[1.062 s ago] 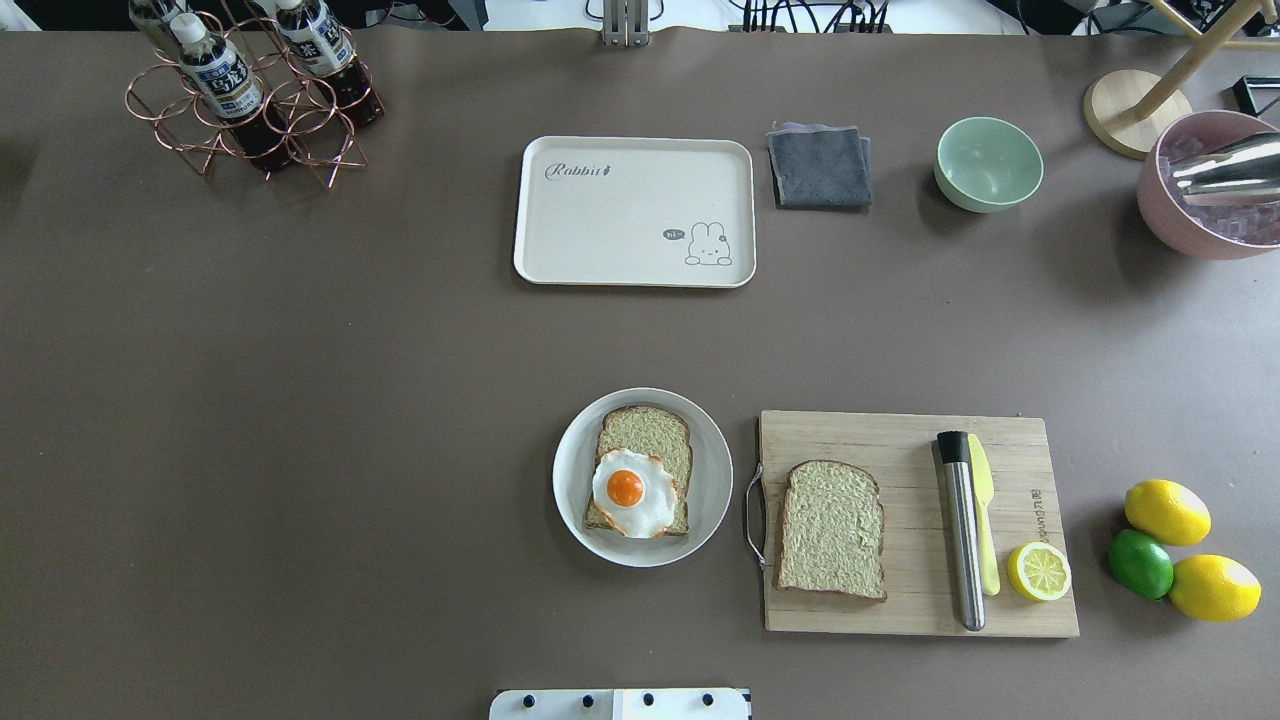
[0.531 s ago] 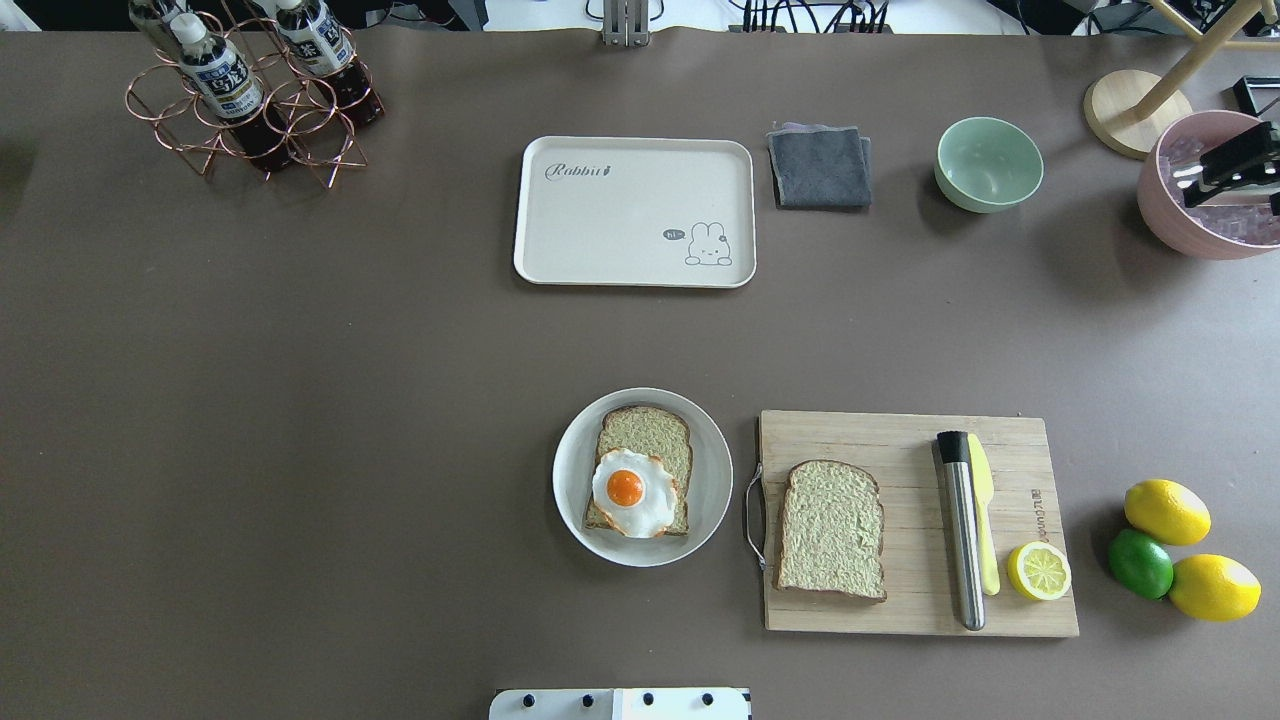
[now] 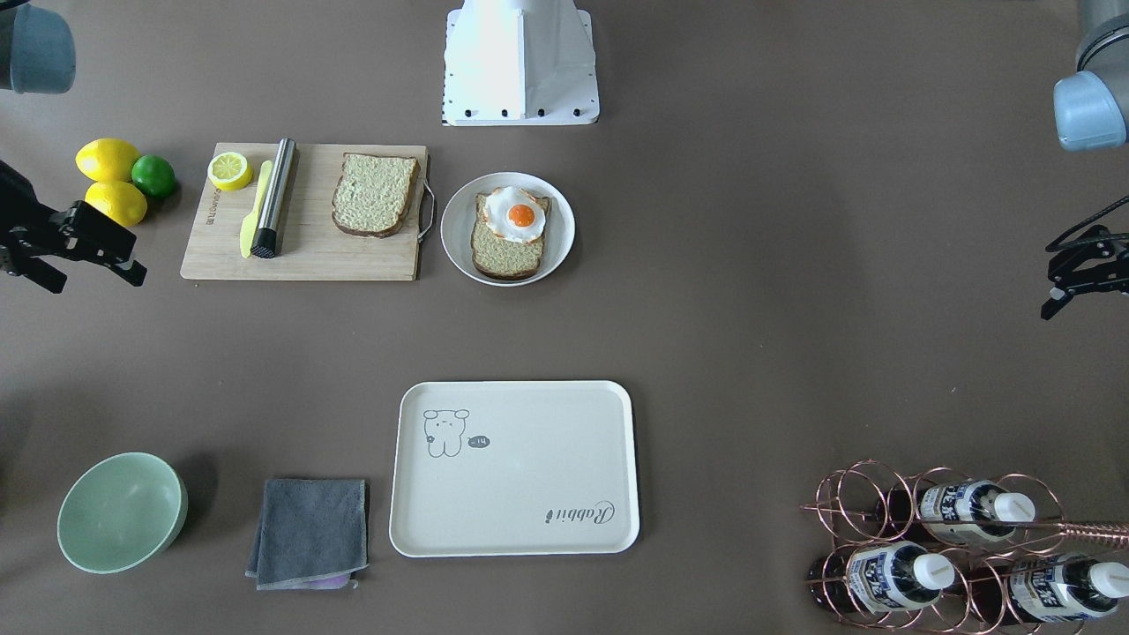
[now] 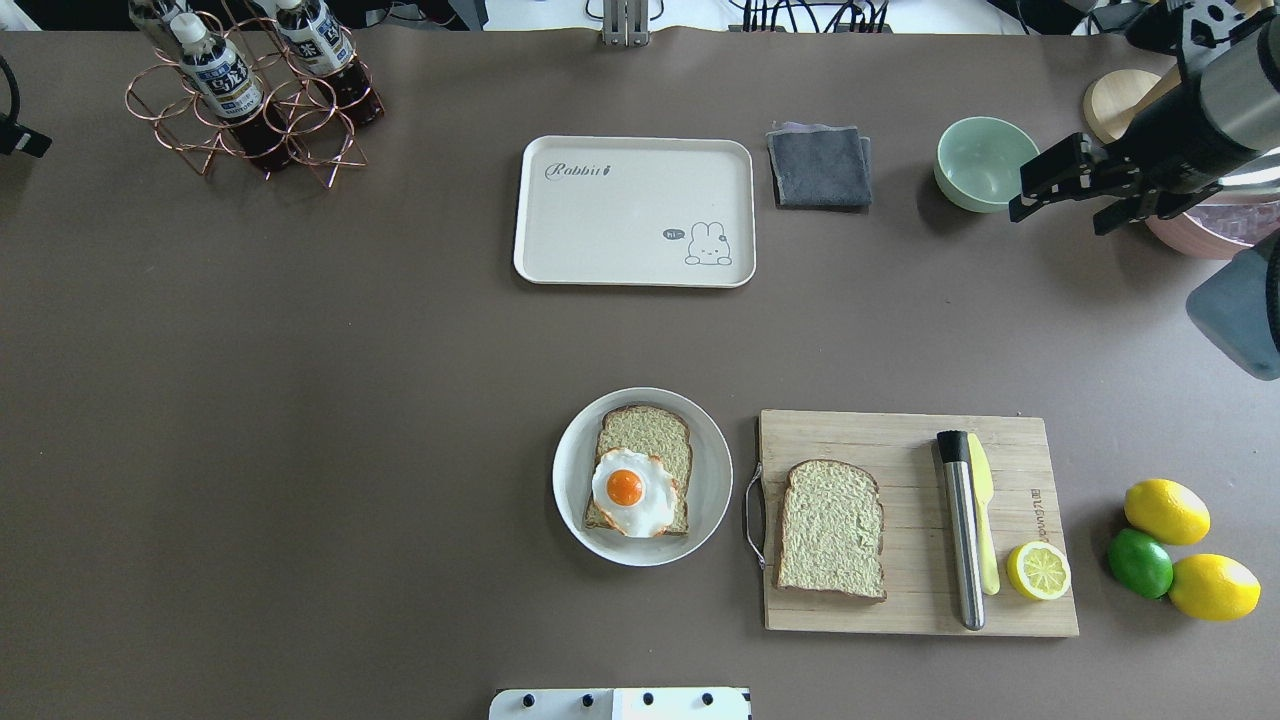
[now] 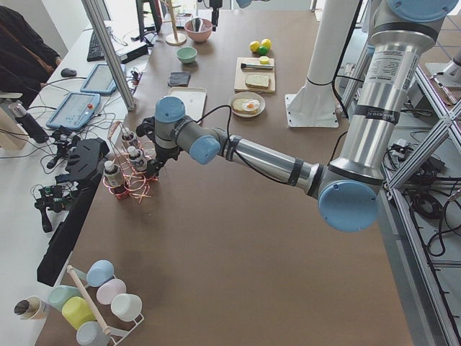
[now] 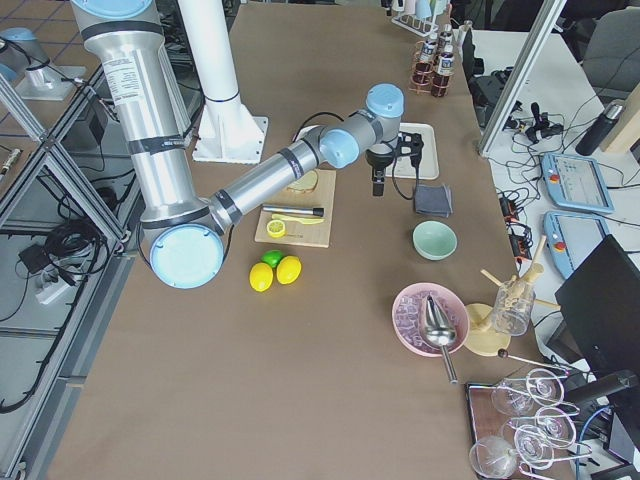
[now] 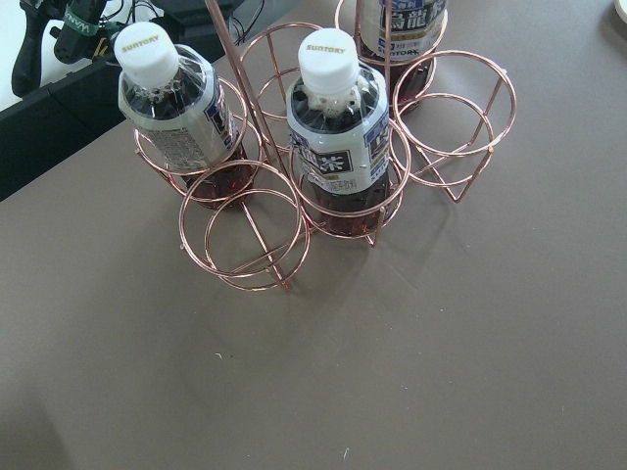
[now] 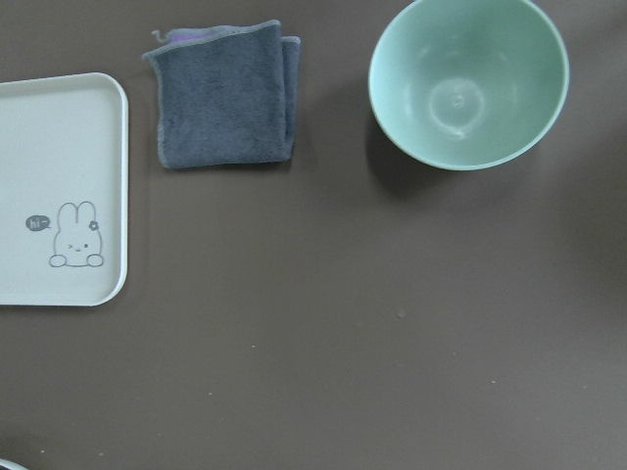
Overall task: Make sandwich and place on tray
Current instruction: 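Move the right gripper over the bread slice on the wooden board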
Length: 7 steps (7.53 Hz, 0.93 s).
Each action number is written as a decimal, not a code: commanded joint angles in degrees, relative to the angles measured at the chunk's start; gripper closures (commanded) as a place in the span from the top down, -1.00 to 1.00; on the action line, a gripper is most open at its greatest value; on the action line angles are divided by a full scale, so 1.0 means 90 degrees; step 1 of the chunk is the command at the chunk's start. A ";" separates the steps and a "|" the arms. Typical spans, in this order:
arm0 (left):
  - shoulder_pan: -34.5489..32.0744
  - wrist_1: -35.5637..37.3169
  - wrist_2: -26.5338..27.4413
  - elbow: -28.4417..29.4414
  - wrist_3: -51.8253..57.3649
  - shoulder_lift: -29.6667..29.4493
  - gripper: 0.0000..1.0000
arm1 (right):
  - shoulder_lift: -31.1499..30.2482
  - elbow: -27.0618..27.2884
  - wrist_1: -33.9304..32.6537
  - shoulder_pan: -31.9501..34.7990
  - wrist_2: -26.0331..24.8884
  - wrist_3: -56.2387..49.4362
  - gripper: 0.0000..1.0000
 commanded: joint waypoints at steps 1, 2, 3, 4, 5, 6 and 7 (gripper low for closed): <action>0.0085 -0.0166 -0.0107 -0.0088 -0.1209 -0.0101 0.95 | -0.0042 0.0139 0.1178 -0.0949 -0.0552 0.1624 1.00; 0.0085 -0.0486 -0.0223 -0.0059 -0.1524 -0.0091 0.96 | -0.0207 0.0207 0.1434 -0.1368 -0.0855 0.1920 1.00; 0.0172 -0.0528 -0.0321 0.0009 -0.1537 -0.0091 0.96 | -0.0421 0.0227 0.1765 -0.1595 -0.0936 0.1961 1.00; 0.0367 -0.0577 -0.0293 -0.0116 -0.1991 -0.0091 0.96 | -0.0858 0.0343 0.2329 -0.1732 -0.0927 0.1962 1.00; 0.0581 -0.1148 -0.0264 -0.0089 -0.2779 -0.0072 0.96 | -0.1307 0.0334 0.3002 -0.1850 -0.0946 0.2155 1.00; 0.0748 -0.1550 -0.0254 -0.0021 -0.3106 -0.0033 0.96 | -0.1476 0.0354 0.3260 -0.1938 -0.0946 0.2950 1.00; 0.0778 -0.1534 -0.0254 -0.0020 -0.3196 -0.0081 0.96 | -0.1478 0.0393 0.3263 -0.2219 -0.1130 0.3306 1.00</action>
